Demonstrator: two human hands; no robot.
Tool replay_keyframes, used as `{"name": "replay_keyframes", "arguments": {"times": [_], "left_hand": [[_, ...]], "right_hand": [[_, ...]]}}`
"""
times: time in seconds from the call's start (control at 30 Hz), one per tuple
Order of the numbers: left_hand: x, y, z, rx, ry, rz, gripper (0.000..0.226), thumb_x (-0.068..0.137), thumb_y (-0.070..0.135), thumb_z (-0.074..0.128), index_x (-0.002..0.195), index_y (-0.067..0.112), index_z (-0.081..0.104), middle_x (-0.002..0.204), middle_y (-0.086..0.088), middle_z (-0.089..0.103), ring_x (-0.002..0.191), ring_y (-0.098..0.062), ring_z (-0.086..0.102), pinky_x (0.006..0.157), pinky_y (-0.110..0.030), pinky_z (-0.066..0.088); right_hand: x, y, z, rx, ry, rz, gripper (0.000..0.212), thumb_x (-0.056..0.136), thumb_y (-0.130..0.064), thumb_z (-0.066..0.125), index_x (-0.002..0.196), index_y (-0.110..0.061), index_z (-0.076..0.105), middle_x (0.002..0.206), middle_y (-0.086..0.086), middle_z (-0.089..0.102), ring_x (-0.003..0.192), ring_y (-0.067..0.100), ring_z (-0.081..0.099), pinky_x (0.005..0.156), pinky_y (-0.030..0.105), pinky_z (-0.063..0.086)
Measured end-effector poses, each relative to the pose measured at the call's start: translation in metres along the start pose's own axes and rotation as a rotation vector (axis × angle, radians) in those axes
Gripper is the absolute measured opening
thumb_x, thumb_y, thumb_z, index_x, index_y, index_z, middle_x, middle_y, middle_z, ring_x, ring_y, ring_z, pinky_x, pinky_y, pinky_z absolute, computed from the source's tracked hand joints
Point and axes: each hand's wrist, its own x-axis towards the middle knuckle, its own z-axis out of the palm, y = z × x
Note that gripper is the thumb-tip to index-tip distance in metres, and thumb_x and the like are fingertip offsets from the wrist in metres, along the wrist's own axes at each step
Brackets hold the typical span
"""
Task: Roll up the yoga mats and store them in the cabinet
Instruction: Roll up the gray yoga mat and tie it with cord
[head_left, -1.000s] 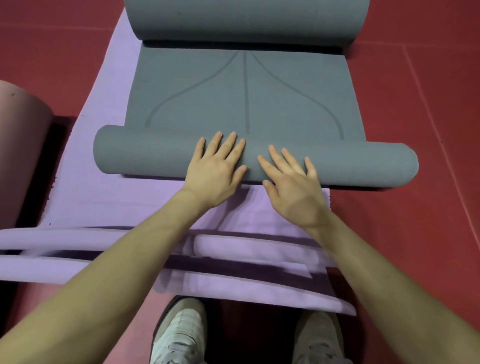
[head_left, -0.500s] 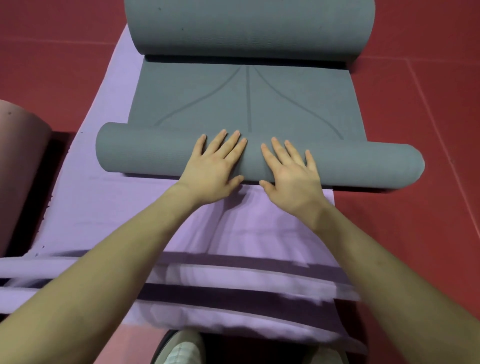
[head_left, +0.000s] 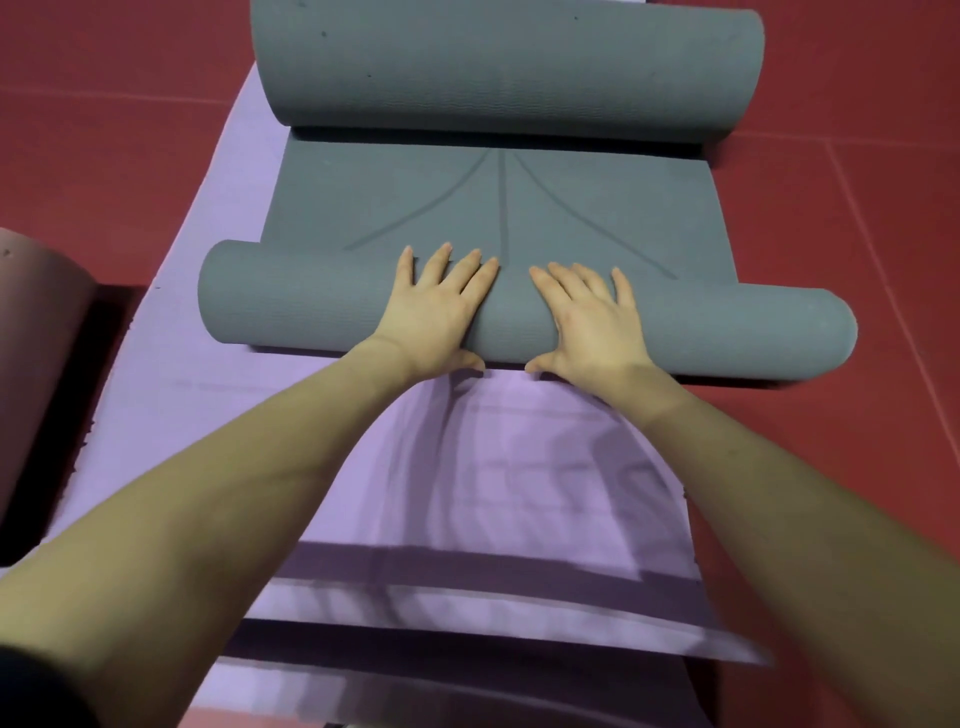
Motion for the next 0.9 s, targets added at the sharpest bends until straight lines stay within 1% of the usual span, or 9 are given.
{"name": "replay_keyframes", "arguments": {"times": [0.1,0.17,0.23,0.33,0.43,0.53,0.73,0.83,0.9], "left_hand": [[-0.004,0.001,0.001,-0.026,0.056,0.017,0.106,0.072,0.055,0.072,0.152,0.017,0.013,0.155,-0.004,0.023,0.139,-0.031,0.023,0.111,-0.055,0.010],[-0.010,0.004,0.002,-0.033,0.124,0.030,0.102,0.070,0.050,0.077,0.150,0.015,0.023,0.151,-0.006,0.032,0.134,-0.033,0.032,0.109,-0.055,0.015],[-0.017,0.006,0.003,-0.015,0.181,0.061,0.101,0.063,0.048,0.082,0.145,0.011,0.036,0.143,-0.010,0.044,0.124,-0.036,0.043,0.103,-0.057,0.025],[-0.032,0.008,0.010,-0.018,0.267,0.125,0.103,0.049,0.048,0.088,0.134,0.004,0.050,0.127,-0.015,0.057,0.105,-0.040,0.056,0.089,-0.057,0.039],[-0.051,0.012,0.013,-0.032,0.305,0.162,0.104,0.046,0.051,0.088,0.130,0.002,0.053,0.122,-0.017,0.060,0.099,-0.040,0.059,0.084,-0.054,0.043],[-0.073,0.017,0.011,-0.053,0.311,0.190,0.102,0.049,0.055,0.085,0.131,0.002,0.052,0.122,-0.016,0.060,0.098,-0.038,0.059,0.083,-0.051,0.044],[-0.116,0.033,0.015,-0.061,0.341,0.273,0.095,0.064,0.063,0.073,0.133,0.007,0.039,0.120,-0.015,0.059,0.095,-0.035,0.058,0.082,-0.045,0.042],[-0.136,0.042,0.019,-0.065,0.324,0.275,0.087,0.073,0.066,0.057,0.134,0.008,0.037,0.122,-0.016,0.058,0.096,-0.035,0.057,0.083,-0.044,0.042],[-0.149,0.049,0.020,-0.076,0.320,0.274,0.083,0.075,0.066,0.047,0.134,0.008,0.038,0.122,-0.016,0.058,0.095,-0.035,0.056,0.082,-0.045,0.041]], "right_hand": [[-0.002,0.001,0.001,0.025,0.111,-0.060,0.098,0.058,-0.042,0.085,0.141,-0.015,0.041,0.141,0.003,0.046,0.130,0.025,0.039,0.112,0.044,0.019],[-0.007,0.003,0.005,0.036,0.230,-0.082,0.093,0.047,-0.037,0.090,0.129,-0.009,0.055,0.125,0.008,0.060,0.114,0.030,0.054,0.103,0.045,0.035],[-0.014,0.003,0.008,0.056,0.302,-0.088,0.091,0.040,-0.037,0.092,0.120,-0.008,0.061,0.115,0.009,0.065,0.103,0.030,0.060,0.095,0.042,0.041],[-0.030,0.000,0.008,0.050,0.346,-0.120,0.092,0.035,-0.040,0.092,0.117,-0.009,0.063,0.112,0.007,0.067,0.098,0.029,0.061,0.090,0.037,0.040],[-0.050,-0.006,0.006,0.065,0.362,-0.138,0.094,0.033,-0.040,0.092,0.117,-0.009,0.064,0.111,0.007,0.067,0.095,0.029,0.062,0.089,0.034,0.033],[-0.073,-0.012,0.005,0.102,0.370,-0.143,0.094,0.033,-0.041,0.092,0.117,-0.010,0.064,0.111,0.005,0.067,0.095,0.028,0.062,0.089,0.035,0.033],[-0.122,-0.023,0.001,0.123,0.299,-0.132,0.095,0.033,-0.043,0.091,0.120,-0.014,0.063,0.114,0.002,0.066,0.098,0.025,0.062,0.092,0.032,0.030],[-0.142,-0.028,0.001,0.115,0.279,-0.130,0.096,0.033,-0.045,0.091,0.120,-0.014,0.063,0.114,0.002,0.067,0.098,0.024,0.062,0.092,0.034,0.033],[-0.154,-0.031,0.002,0.119,0.280,-0.139,0.097,0.032,-0.045,0.091,0.120,-0.013,0.063,0.114,0.003,0.067,0.098,0.025,0.063,0.091,0.033,0.029]]}}
